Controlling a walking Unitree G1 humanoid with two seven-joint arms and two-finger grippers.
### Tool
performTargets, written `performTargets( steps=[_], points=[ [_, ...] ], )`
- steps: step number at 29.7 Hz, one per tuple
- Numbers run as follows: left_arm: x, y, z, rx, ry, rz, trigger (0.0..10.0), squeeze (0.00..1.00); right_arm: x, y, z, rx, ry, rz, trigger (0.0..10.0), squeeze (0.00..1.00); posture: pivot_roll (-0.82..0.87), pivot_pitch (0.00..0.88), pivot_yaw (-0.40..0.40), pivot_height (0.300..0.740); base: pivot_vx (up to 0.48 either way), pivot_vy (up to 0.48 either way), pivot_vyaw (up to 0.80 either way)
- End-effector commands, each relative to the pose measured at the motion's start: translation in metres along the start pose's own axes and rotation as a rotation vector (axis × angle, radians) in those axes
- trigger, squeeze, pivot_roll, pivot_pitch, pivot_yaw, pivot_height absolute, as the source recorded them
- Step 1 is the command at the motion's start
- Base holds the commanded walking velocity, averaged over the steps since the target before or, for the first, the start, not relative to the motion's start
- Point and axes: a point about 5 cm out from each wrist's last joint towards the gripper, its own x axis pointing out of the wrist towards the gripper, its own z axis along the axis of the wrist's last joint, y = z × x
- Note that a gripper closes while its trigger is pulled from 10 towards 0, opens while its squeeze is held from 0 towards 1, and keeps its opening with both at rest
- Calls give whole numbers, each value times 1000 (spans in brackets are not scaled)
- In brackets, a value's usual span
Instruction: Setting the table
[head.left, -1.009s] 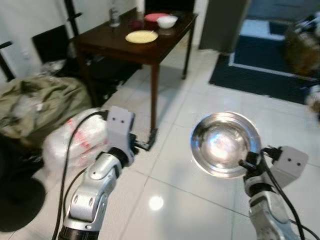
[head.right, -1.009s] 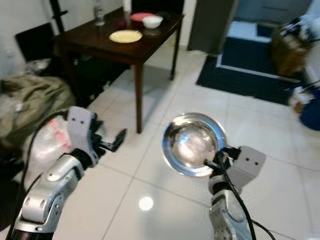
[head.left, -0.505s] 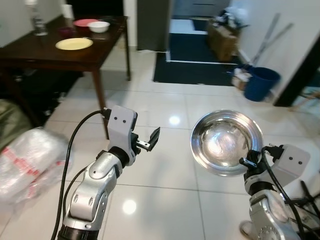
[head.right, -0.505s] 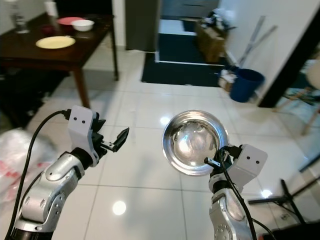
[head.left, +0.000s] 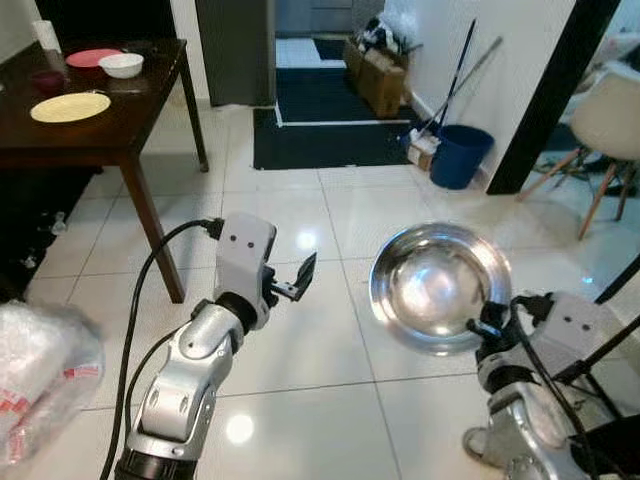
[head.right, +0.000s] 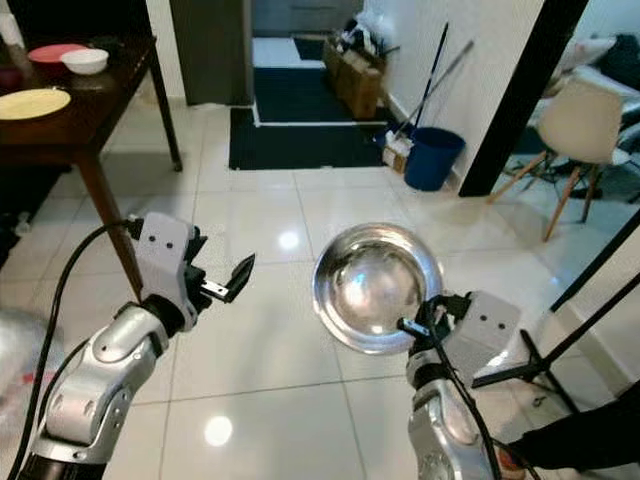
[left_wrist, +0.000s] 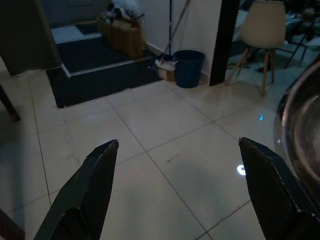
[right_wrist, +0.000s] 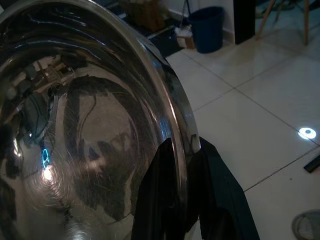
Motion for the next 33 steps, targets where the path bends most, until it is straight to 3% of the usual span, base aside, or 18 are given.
performTargets(
  steps=[1,29,33],
  points=[
    [0,-3,-4,-2,8,-10,10000,0,0,-4,3,-6,-14,-10,10000,0,3,136,68,740,480,0,0],
    [1,-7,-8,-6,12,-17,10000,0,1,-2,0,-15,-9,21,10000,0,-5,124,71,740,480,0,0],
    [-2,-10,-15,-10,32,-9,10000,0,-2,1,-3,42,-1,66,10000,0,-6,125,74,740,480,0,0]
  ],
)
